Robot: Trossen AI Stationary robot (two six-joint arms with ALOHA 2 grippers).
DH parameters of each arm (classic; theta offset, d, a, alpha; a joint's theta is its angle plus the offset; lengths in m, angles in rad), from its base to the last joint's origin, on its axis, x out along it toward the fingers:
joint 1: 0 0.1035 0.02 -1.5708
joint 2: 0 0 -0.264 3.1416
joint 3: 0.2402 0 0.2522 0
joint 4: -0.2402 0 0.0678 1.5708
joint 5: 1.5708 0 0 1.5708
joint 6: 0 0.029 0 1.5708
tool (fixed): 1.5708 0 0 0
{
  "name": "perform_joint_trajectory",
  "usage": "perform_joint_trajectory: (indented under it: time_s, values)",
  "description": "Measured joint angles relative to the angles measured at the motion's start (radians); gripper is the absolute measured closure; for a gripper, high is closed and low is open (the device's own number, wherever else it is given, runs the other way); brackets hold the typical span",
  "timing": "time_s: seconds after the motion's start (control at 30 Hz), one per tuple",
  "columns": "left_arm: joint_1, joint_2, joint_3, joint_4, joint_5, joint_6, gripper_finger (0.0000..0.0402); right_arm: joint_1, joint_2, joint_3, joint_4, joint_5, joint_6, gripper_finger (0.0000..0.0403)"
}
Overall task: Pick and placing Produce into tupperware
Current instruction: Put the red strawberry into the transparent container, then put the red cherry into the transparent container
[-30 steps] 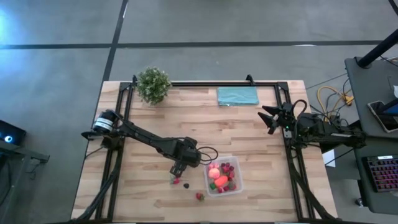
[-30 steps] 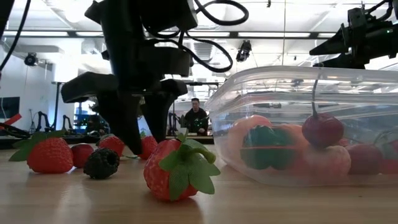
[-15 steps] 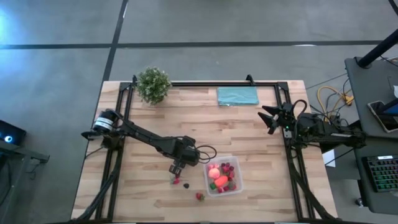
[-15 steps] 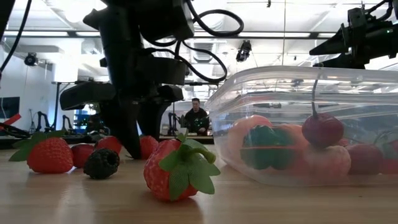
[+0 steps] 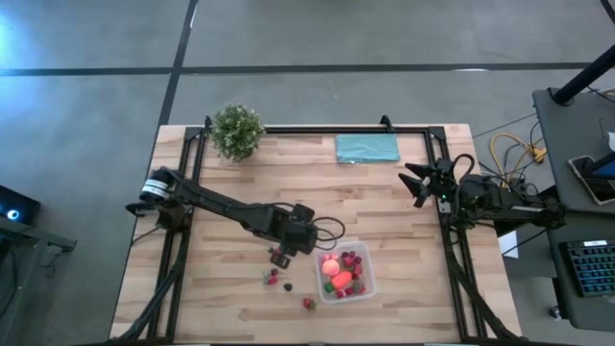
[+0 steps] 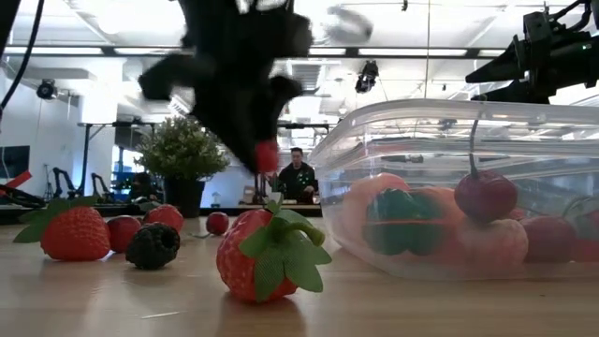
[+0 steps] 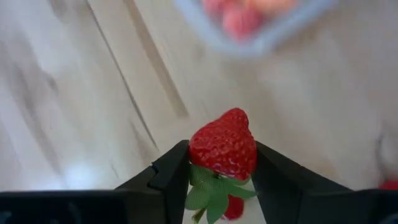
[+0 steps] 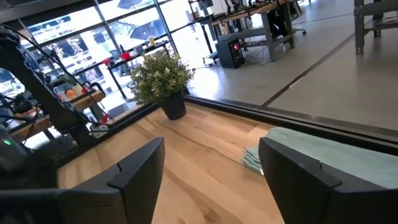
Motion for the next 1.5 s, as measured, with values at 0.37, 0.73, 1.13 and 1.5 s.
perform_joint_trajectory:
  time_s: [0.37,0.73,1.13,1.5]
  values:
    - [0.002,-0.014,0.193,0.133,0.312,-0.111,0.0263,0.0,0.0,0.0,0.0,0.0,0.0,0.0153]
    - [-0.005,0.202,0.39,0.219,0.333,-0.301,0.0263,0.0,0.0,0.0,0.001,0.0,0.0,0.0149]
    - [0.0,0.393,0.699,-0.1,0.286,-0.495,0.0176,0.0,0.0,0.0,0.0,0.0,0.0,0.0149]
    - [0.12,0.267,0.646,-0.697,0.122,-0.959,0.0147,0.0,0.0,0.0,0.0,0.0,0.0,0.0149]
